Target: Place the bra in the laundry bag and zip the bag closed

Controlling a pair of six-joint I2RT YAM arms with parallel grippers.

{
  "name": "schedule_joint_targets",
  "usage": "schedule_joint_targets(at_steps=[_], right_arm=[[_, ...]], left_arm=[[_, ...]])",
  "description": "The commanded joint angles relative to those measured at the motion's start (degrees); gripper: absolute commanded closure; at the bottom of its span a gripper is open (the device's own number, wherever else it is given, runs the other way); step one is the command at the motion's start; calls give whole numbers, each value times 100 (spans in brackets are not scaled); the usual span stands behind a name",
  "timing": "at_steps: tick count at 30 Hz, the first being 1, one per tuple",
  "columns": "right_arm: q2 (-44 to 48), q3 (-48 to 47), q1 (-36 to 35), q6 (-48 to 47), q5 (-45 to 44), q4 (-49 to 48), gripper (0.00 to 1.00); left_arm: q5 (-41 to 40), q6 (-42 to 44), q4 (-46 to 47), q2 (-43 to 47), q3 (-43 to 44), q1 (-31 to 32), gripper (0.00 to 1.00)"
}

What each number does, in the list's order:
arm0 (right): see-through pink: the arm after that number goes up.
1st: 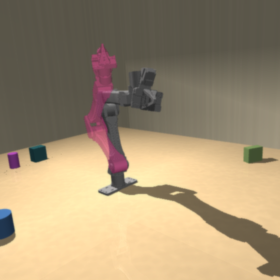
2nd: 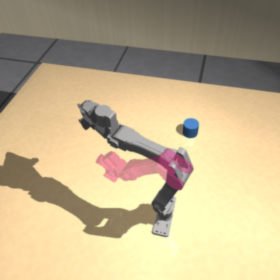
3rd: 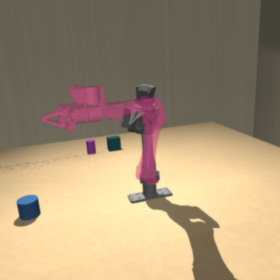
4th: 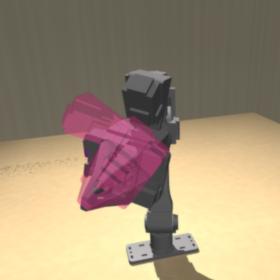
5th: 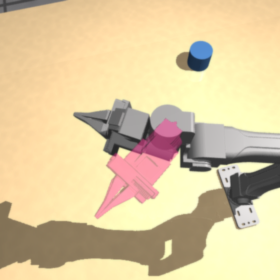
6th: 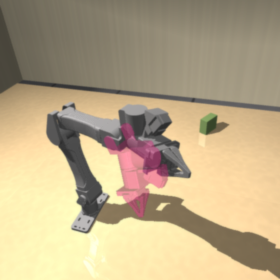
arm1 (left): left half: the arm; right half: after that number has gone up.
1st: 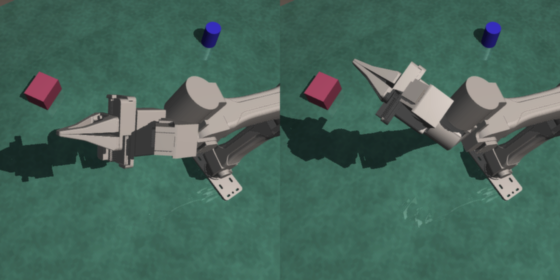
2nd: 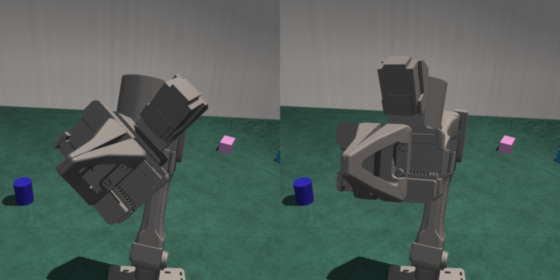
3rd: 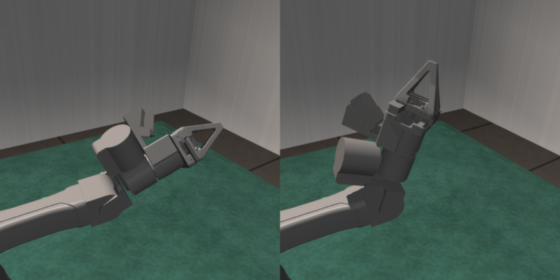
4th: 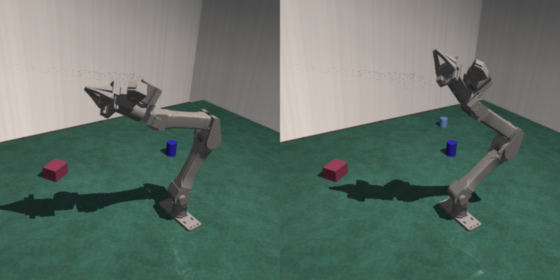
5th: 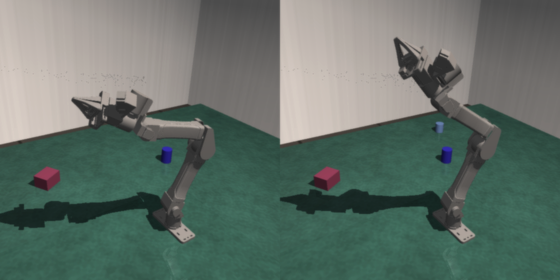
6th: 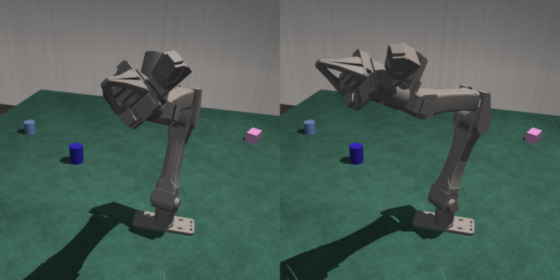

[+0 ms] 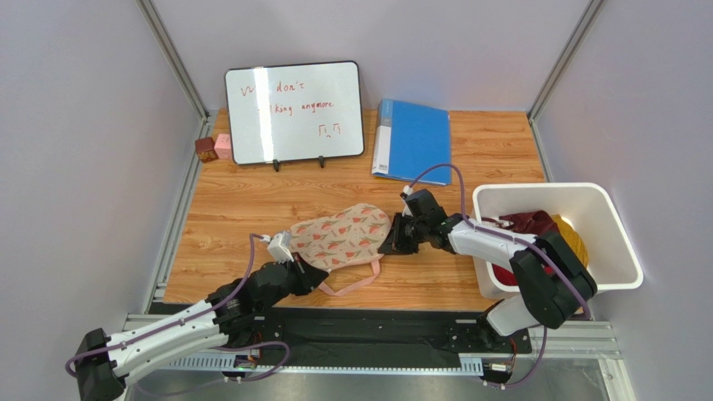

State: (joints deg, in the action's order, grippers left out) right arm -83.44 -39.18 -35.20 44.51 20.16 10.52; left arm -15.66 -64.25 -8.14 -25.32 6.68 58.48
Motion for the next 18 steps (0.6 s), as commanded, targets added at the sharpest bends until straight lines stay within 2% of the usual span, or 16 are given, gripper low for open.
schedule_joint_targets(at_steps=[1,3,6,7,10,16,18], right_arm=[[-453,-712,66,-619,-5,204,100],[-594,-845,66,-663,40,292,99],[-612,-1100,66,-777,5,608,80],[-595,-1144,66,-847,-30,818,65],[-446,-1241,40,-970,-240,1318,45],[335,-724,-162,-734,-382,1444,32],[564,-461,-338,-453,-294,1260,31]], left_arm=[[282,439,66,-148,167,14,100],[335,466,329,-419,237,14,100],[467,483,742,-858,325,14,100],[520,492,779,-974,352,14,100],[573,518,1200,-1413,457,14,100],[757,536,1859,-2064,641,14,100],[827,527,2062,-2257,668,15,100]])
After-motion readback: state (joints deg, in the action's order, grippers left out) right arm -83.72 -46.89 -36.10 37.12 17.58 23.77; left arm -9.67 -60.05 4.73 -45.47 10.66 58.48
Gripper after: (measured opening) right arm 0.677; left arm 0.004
